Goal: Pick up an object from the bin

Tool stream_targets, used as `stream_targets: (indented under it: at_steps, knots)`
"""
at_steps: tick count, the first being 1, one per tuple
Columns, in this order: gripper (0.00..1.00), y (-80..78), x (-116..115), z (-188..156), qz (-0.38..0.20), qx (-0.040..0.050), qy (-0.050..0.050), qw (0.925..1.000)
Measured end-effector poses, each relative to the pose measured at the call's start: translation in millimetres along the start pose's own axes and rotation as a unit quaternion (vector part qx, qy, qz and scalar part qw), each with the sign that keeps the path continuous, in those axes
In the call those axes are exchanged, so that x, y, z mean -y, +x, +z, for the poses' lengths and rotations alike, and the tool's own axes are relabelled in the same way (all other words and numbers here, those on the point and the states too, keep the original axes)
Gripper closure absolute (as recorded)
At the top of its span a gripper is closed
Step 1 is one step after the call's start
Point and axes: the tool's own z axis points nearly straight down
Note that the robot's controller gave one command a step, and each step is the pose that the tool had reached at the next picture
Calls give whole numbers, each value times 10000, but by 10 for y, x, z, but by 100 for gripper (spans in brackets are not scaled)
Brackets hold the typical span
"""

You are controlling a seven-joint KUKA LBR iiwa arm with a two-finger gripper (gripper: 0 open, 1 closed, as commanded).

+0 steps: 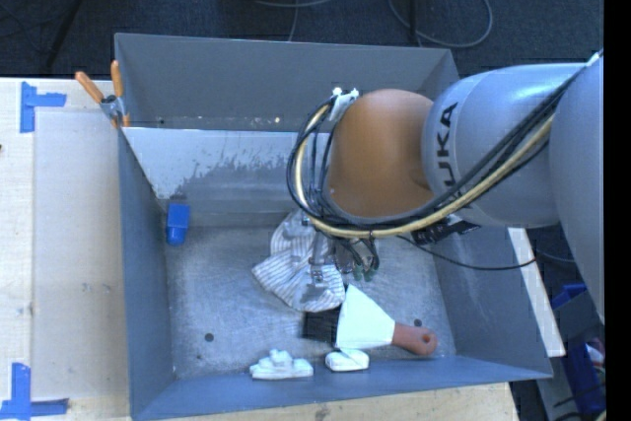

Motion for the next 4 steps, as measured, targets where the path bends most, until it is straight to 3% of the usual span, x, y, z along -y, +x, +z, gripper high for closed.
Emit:
stream_targets:
  at_steps: [1,2,3,4]
  knots:
    - [0,-189,130,147,-461,-66,6,9989]
    - [0,-209,214,-53,111,-24,2,9999]
    - [0,-354,176,294,-652,-21,4,9979]
    - [100,-360,320,613,-1887,-76,-9,9820]
